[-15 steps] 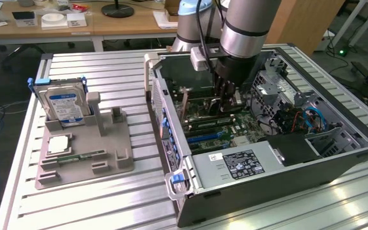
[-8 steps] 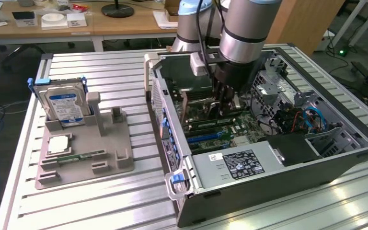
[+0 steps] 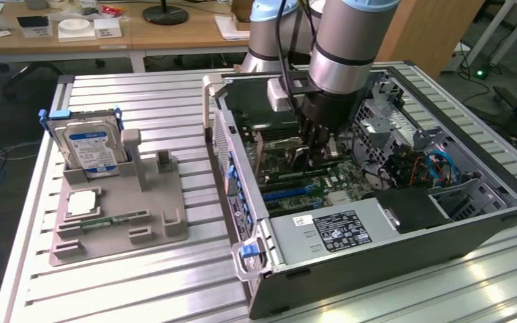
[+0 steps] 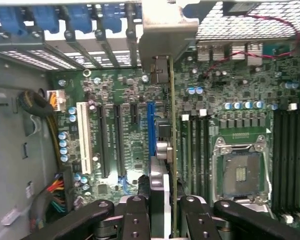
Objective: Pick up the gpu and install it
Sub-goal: 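Insert the gpu into the slot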
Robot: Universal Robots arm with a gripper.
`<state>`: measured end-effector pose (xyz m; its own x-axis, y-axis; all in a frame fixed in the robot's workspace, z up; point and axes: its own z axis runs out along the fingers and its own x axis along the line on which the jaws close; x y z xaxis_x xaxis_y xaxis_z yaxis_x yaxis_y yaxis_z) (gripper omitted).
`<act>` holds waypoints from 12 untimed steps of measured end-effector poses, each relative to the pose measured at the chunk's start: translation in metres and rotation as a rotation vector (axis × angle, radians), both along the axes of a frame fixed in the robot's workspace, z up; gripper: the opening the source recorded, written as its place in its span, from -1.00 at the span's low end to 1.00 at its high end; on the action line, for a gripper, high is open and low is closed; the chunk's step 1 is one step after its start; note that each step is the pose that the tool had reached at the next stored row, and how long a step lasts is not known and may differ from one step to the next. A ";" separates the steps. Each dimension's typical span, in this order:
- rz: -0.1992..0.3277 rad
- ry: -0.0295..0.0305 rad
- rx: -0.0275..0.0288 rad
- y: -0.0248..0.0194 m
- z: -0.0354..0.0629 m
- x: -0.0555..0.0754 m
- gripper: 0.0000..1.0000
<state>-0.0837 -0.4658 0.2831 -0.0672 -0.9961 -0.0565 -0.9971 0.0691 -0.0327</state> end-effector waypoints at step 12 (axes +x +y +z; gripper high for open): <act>0.000 -0.0016 0.0001 -0.0014 -0.0146 0.000 -0.44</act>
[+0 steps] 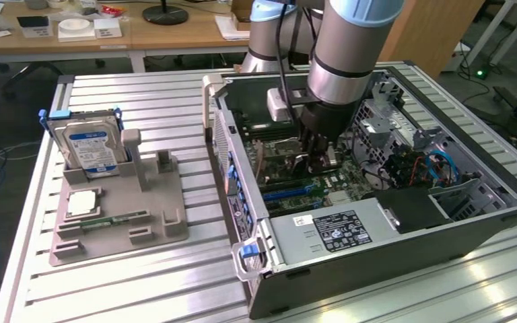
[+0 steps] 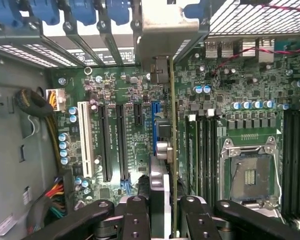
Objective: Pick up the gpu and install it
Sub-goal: 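Insert the gpu into the slot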
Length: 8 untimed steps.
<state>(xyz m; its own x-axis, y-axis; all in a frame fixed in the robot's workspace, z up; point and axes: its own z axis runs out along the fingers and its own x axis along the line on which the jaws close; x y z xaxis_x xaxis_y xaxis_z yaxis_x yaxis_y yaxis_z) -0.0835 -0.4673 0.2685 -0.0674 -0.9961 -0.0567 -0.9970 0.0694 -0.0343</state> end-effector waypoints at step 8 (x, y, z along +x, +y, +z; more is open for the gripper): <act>0.000 0.0001 -0.0002 -0.0001 -0.0092 -0.002 -0.44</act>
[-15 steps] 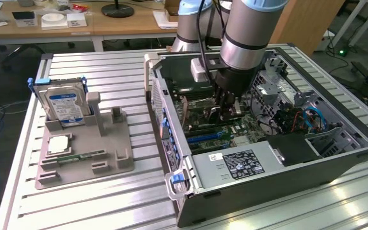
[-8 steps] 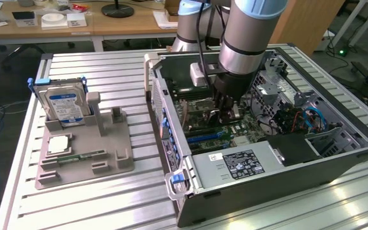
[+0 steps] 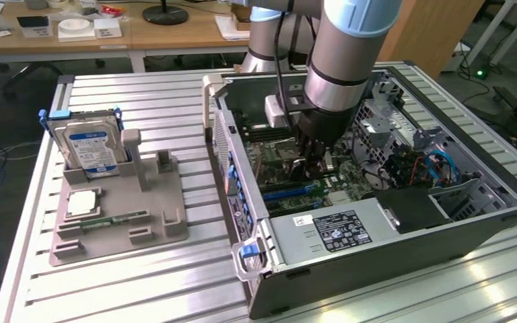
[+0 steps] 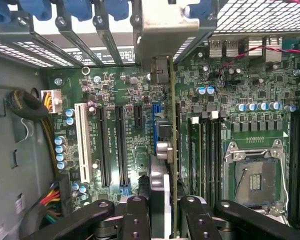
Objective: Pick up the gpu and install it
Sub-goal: 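Insert the gpu into the slot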
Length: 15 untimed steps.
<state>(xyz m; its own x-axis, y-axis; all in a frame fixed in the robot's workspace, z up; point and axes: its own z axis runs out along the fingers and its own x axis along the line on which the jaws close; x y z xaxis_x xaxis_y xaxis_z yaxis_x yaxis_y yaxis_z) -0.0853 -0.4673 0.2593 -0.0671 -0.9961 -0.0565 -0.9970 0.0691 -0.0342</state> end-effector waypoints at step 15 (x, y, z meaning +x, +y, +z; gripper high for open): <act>0.000 -0.0005 0.0003 0.0000 -0.0119 -0.005 -0.44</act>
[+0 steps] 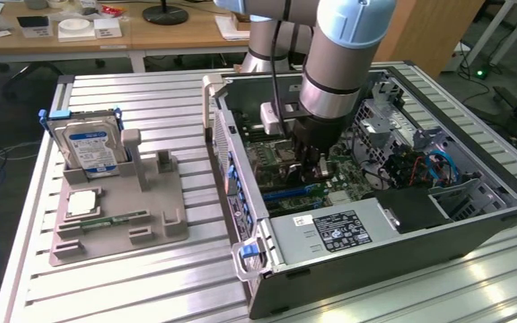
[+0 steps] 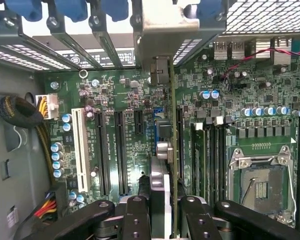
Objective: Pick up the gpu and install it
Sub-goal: 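Insert the gpu into the slot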
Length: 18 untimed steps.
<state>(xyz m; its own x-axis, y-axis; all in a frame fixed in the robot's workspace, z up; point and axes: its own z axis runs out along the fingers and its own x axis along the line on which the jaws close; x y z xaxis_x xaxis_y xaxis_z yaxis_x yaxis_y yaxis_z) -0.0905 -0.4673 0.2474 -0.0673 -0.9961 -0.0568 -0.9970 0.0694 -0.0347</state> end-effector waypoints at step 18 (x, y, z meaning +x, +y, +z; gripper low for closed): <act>0.000 -0.0004 0.0000 0.0000 -0.0115 -0.008 -0.44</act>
